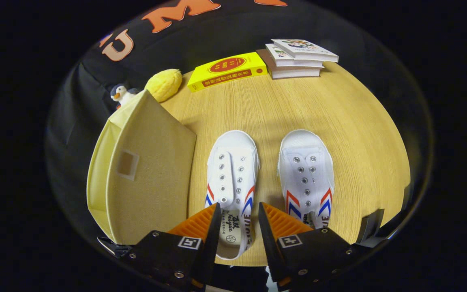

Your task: Open the storage box then place both shoes into the box .Put the left shoe in first, then the right shoe, with the right side of both shoes facing outward in a uniform manner.

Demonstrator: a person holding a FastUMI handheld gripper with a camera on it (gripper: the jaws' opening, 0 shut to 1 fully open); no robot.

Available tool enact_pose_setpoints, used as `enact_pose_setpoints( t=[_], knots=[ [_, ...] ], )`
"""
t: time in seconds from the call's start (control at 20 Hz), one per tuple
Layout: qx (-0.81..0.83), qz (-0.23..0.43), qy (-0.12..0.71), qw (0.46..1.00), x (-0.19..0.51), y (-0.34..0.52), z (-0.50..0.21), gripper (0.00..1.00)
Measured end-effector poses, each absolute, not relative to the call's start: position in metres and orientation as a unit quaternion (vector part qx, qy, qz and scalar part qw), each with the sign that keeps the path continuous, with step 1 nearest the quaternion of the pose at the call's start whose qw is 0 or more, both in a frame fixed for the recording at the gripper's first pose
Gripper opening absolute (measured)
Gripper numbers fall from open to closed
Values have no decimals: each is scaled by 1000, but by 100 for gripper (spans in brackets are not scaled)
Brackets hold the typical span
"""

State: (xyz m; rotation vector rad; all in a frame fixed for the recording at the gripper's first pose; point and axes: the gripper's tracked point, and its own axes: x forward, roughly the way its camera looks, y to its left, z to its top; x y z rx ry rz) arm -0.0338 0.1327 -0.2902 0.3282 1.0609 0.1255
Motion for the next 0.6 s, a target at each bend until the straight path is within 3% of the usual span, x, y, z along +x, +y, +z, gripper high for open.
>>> enact_pose_setpoints(
  t=[0.4,0.6],
  knots=[
    [130,70,536,831,-29,140,-323,29],
    [127,84,540,828,-28,144,-326,24]
  ],
)
